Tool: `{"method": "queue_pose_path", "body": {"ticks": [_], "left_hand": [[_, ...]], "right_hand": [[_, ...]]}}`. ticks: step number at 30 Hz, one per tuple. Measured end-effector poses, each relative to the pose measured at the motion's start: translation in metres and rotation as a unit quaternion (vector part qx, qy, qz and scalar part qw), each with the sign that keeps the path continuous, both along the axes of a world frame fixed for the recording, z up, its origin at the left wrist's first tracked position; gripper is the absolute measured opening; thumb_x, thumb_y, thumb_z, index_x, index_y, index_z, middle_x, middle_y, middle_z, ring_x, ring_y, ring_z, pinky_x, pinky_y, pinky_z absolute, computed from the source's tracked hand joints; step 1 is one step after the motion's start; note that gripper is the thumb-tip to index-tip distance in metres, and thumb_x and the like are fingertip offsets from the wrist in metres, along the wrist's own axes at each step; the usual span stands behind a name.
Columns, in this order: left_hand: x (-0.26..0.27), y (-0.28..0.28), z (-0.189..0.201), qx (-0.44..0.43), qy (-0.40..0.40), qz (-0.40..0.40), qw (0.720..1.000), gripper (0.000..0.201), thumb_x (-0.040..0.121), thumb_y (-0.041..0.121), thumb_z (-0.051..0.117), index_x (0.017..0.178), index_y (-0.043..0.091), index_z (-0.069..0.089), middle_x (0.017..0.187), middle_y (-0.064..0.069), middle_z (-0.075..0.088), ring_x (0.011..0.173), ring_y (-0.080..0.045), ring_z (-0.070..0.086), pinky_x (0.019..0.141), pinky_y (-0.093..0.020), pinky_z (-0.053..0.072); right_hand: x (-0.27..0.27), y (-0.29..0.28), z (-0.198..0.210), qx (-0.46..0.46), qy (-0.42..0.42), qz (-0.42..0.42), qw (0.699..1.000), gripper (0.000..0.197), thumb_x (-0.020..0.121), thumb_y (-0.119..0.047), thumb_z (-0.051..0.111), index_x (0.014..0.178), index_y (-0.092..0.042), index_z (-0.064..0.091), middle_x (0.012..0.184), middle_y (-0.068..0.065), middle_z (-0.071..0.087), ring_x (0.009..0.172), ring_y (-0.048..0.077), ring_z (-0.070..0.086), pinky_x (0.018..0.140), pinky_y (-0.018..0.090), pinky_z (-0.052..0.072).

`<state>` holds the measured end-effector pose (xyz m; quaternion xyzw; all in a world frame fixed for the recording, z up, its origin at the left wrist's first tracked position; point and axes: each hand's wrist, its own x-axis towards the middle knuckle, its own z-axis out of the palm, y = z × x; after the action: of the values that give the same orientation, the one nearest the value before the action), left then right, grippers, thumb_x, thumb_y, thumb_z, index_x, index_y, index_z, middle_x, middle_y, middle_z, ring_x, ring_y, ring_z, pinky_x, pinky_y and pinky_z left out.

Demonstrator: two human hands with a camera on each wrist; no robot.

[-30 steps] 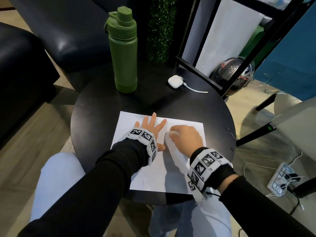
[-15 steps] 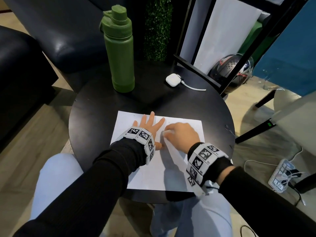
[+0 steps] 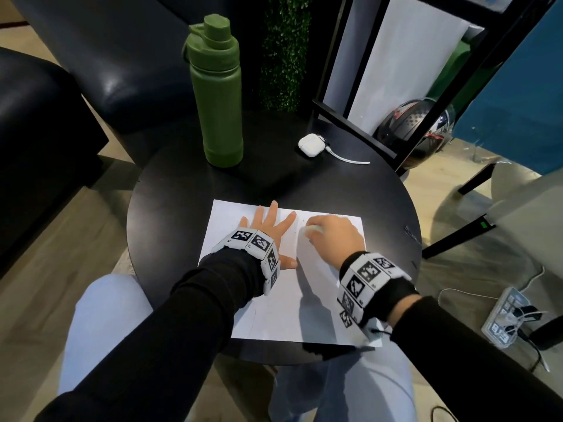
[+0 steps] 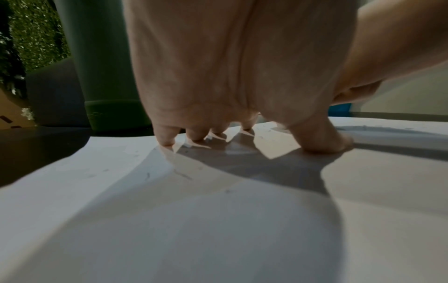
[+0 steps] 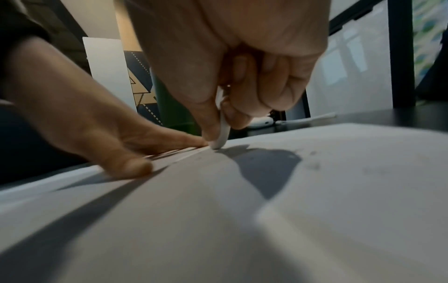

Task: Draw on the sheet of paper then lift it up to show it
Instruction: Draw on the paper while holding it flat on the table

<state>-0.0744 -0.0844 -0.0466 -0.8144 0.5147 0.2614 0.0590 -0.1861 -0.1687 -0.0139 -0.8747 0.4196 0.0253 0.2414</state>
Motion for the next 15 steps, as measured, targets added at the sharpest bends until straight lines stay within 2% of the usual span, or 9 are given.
{"method": "queue_pose_path", "body": {"ticks": [2,4,9,12,15], "left_hand": [[0.001,0.000,-0.002,-0.004,0.000,-0.002,1.000,0.099,0.082,0.056,0.060,0.149,0.034,-0.010,0.158,-0.005,-0.019,0.146,-0.031,-0.010,0.115,-0.053,0.007],[0.001,0.001,-0.002,-0.004,-0.003,-0.004,1.000,0.099,0.082,0.055,0.060,0.149,0.035,-0.010,0.157,-0.005,-0.019,0.146,-0.031,-0.010,0.115,-0.054,0.008],[0.002,0.000,-0.001,0.014,0.003,-0.008,1.000,0.104,0.079,0.058,0.062,0.149,0.035,-0.011,0.157,-0.005,-0.021,0.145,-0.032,-0.011,0.113,-0.057,0.007],[0.001,0.001,-0.001,0.010,0.005,-0.005,1.000,0.105,0.079,0.058,0.063,0.149,0.035,-0.012,0.157,-0.005,-0.022,0.145,-0.032,-0.011,0.113,-0.057,0.006],[0.000,0.001,-0.002,0.007,0.002,-0.007,1.000,0.104,0.080,0.055,0.063,0.149,0.035,-0.012,0.157,-0.005,-0.021,0.145,-0.032,-0.011,0.114,-0.056,0.007]], "right_hand": [[-0.009,0.013,-0.002,0.007,-0.003,0.028,1.000,0.021,0.089,-0.020,0.044,0.079,-0.019,0.062,0.080,0.003,0.063,0.075,0.024,0.057,0.062,0.027,0.043],[-0.016,0.021,-0.001,0.009,0.017,0.063,0.998,0.024,0.093,-0.023,0.043,0.085,-0.019,0.065,0.080,0.000,0.061,0.074,0.021,0.053,0.056,0.024,0.035],[0.005,-0.001,0.003,-0.011,0.020,0.035,0.999,0.022,0.086,-0.017,0.047,0.089,-0.023,0.068,0.086,0.004,0.063,0.082,0.027,0.059,0.069,0.029,0.045],[0.009,-0.001,-0.001,-0.010,0.010,0.010,1.000,0.022,0.087,-0.014,0.045,0.088,-0.023,0.065,0.081,0.002,0.058,0.076,0.025,0.054,0.066,0.028,0.041],[-0.008,0.014,-0.002,0.011,0.011,0.050,0.999,0.021,0.090,-0.020,0.045,0.084,-0.023,0.064,0.084,0.002,0.064,0.077,0.022,0.055,0.067,0.027,0.041]]}}
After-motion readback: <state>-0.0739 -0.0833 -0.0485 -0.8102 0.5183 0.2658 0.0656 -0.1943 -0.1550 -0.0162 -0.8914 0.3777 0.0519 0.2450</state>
